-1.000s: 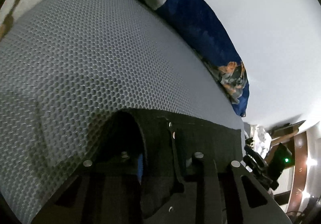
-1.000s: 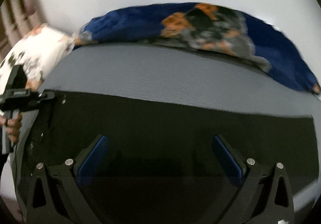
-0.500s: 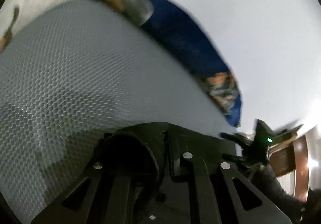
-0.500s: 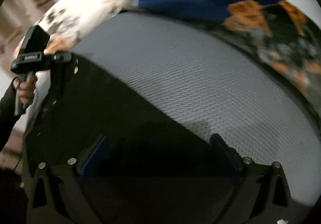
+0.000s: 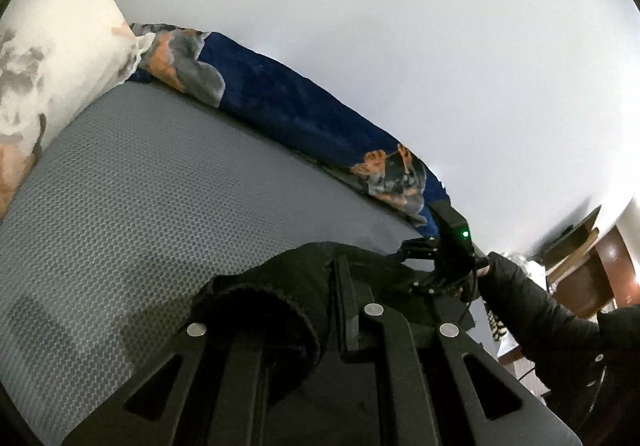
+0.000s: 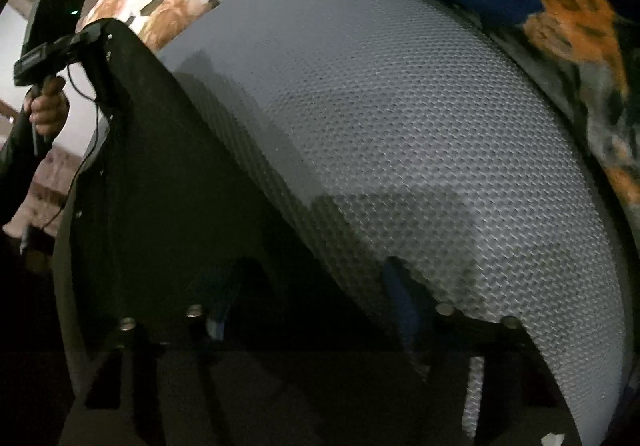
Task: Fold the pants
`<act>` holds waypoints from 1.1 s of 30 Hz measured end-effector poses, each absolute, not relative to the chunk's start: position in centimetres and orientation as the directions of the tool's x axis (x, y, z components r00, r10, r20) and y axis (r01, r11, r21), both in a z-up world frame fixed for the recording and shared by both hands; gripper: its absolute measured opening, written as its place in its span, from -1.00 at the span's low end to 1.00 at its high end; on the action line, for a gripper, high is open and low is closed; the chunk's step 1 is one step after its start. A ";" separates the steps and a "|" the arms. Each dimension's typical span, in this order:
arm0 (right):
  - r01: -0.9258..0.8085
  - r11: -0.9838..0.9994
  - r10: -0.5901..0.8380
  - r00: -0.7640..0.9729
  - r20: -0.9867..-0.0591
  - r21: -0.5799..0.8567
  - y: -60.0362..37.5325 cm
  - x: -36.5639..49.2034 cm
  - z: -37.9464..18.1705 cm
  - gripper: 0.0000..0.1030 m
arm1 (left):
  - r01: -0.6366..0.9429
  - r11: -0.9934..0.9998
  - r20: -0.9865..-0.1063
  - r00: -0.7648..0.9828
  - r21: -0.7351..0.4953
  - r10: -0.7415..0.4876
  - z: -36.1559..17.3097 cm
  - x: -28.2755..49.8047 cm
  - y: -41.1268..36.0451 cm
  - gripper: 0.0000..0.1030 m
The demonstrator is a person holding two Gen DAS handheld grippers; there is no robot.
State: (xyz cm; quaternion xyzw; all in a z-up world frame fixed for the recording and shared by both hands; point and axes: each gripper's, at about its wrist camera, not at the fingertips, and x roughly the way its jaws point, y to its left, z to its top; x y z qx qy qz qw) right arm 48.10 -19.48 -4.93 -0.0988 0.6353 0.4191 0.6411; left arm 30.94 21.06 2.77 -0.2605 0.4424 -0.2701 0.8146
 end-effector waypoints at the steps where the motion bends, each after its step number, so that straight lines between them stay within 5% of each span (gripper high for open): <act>1: -0.663 0.630 0.406 -0.163 -0.899 0.404 -20.3 48.0 -4.8 -0.03 | 0.206 0.725 -0.587 0.463 -0.657 -0.664 2.8 31.0 20.9 -0.80; 13: -0.615 0.740 0.301 -0.057 -0.952 0.271 -25.1 46.1 -4.0 -0.77 | 0.179 0.790 -0.662 0.457 -0.586 -0.594 2.5 31.9 19.5 -0.81; 26: -0.430 0.903 0.164 0.368 -0.915 -0.011 -26.0 35.6 6.9 -0.85 | 0.244 0.813 -0.680 0.452 -0.528 -0.577 5.9 28.8 19.5 -0.80; 33: -0.350 0.937 0.171 0.427 -0.888 0.011 -25.0 26.5 11.6 -0.87 | 0.296 0.789 -0.661 0.432 -0.538 -0.613 7.7 23.0 20.9 -0.80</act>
